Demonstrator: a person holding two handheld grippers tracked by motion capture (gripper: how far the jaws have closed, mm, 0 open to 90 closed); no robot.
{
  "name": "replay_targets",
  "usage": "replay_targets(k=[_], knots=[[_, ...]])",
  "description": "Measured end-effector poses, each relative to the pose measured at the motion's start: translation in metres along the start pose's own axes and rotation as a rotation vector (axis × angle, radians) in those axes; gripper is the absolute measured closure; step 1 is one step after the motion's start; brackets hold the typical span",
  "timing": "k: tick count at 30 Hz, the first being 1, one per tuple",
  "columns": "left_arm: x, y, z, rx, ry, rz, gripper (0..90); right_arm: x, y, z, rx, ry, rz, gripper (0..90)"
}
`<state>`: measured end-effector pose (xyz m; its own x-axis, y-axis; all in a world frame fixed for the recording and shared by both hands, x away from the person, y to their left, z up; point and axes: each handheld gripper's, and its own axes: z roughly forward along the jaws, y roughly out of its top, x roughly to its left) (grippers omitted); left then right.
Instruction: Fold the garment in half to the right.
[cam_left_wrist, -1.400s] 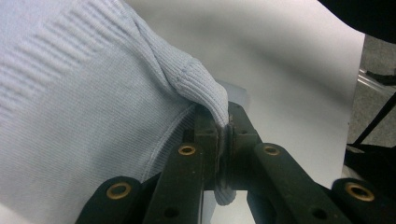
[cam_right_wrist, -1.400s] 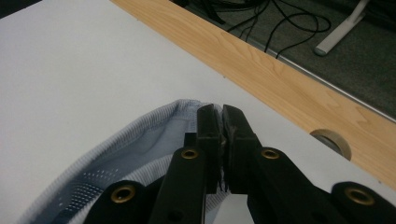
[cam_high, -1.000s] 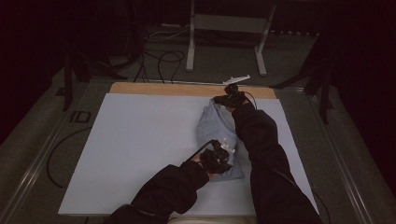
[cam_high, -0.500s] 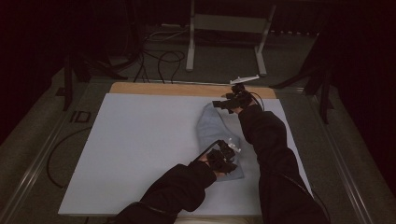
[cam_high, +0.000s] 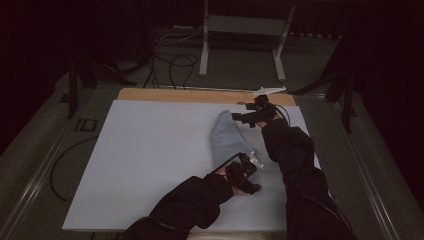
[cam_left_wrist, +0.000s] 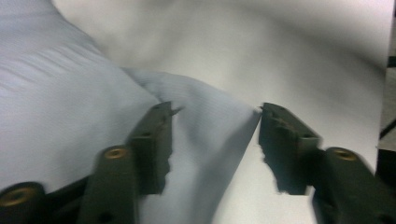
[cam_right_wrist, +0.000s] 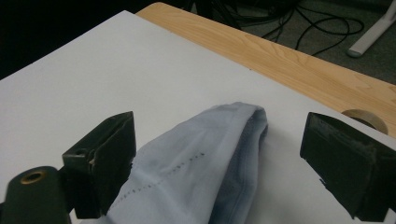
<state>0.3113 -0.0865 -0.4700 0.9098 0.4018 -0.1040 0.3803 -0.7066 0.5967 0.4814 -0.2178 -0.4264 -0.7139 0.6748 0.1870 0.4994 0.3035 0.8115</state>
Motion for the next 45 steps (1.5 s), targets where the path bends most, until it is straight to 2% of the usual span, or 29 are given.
replay_targets(k=[1,3,8,12,13,16,17,18,21,22,23,24,25,26,27,28,30,32,34,40,42,44,45], knots=[[-0.001,0.001,-0.007,-0.011,0.012,-0.002,37.2,0.001,0.000,-0.005,-0.017,0.002,0.010,10.5],[0.000,0.000,-0.012,-0.026,0.012,-0.005,32.7,0.002,0.000,-0.009,-0.035,0.008,0.007,10.5],[0.002,-0.002,-0.024,-0.045,0.002,-0.012,27.4,0.005,0.000,-0.015,-0.039,-0.002,-0.006,10.5],[0.004,-0.004,-0.036,-0.060,0.007,-0.011,26.9,0.009,-0.001,-0.021,-0.044,0.004,-0.010,10.3],[0.005,-0.006,-0.042,-0.070,0.007,-0.009,25.7,0.011,-0.002,-0.023,-0.044,0.006,-0.016,10.2],[0.006,-0.008,-0.047,-0.075,0.003,-0.008,22.4,0.012,-0.002,-0.024,-0.051,0.006,-0.021,10.3],[0.009,-0.011,-0.053,-0.074,-0.028,0.003,22.4,0.014,-0.003,-0.026,-0.057,0.010,-0.021,10.3],[0.012,-0.014,-0.060,-0.086,-0.037,0.014,13.9,0.019,-0.005,-0.030,-0.064,0.017,-0.032,10.3],[0.016,-0.016,-0.067,-0.095,-0.033,0.017,5.8,0.024,-0.006,-0.032,-0.059,0.016,-0.043,10.2],[0.019,-0.018,-0.073,-0.117,-0.056,0.016,4.5,0.028,-0.008,-0.035,-0.064,0.028,-0.051,10.3],[0.019,-0.018,-0.073,-0.117,-0.056,0.016,3.3,0.030,-0.008,-0.035,-0.063,0.032,-0.050,10.3],[0.023,-0.021,-0.081,-0.151,-0.064,0.039,2.6,0.033,-0.010,-0.037,-0.064,0.028,-0.062,10.2],[0.023,-0.021,-0.081,-0.151,-0.064,0.039,2.6,0.033,-0.010,-0.037,-0.064,0.028,-0.062,10.2],[0.028,-0.025,-0.088,-0.165,-0.061,0.051,2.4,0.037,-0.013,-0.039,-0.076,0.038,-0.065,10.3],[0.028,-0.025,-0.088,-0.165,-0.061,0.051,1.6,0.037,-0.013,-0.039,-0.076,0.038,-0.065,10.3],[0.033,-0.029,-0.094,-0.192,-0.062,0.047,1.4,0.042,-0.017,-0.041,-0.078,0.046,-0.075,11.4],[0.036,-0.031,-0.099,-0.208,-0.052,0.050,1.3,0.043,-0.018,-0.042,-0.076,0.042,-0.089,11.6],[0.042,-0.035,-0.105,-0.228,-0.049,0.040,0.1,0.049,-0.025,-0.045,-0.085,0.049,-0.078,11.5],[0.049,-0.040,-0.114,-0.255,-0.038,0.051,0.1,0.053,-0.028,-0.047,-0.091,0.054,-0.087,11.5],[0.059,-0.046,-0.123,-0.267,-0.056,0.037,0.1,0.062,-0.039,-0.055,-0.108,0.076,-0.088,11.8],[0.063,-0.051,-0.128,-0.279,-0.031,0.043,0.0,0.064,-0.042,-0.058,-0.109,0.077,-0.085,11.8],[0.065,-0.055,-0.132,-0.281,-0.030,0.049,0.0,0.067,-0.048,-0.063,-0.110,0.077,-0.086,11.8],[0.065,-0.058,-0.134,-0.265,-0.005,0.059,0.1,0.070,-0.053,-0.068,-0.114,0.063,-0.096,11.8]])
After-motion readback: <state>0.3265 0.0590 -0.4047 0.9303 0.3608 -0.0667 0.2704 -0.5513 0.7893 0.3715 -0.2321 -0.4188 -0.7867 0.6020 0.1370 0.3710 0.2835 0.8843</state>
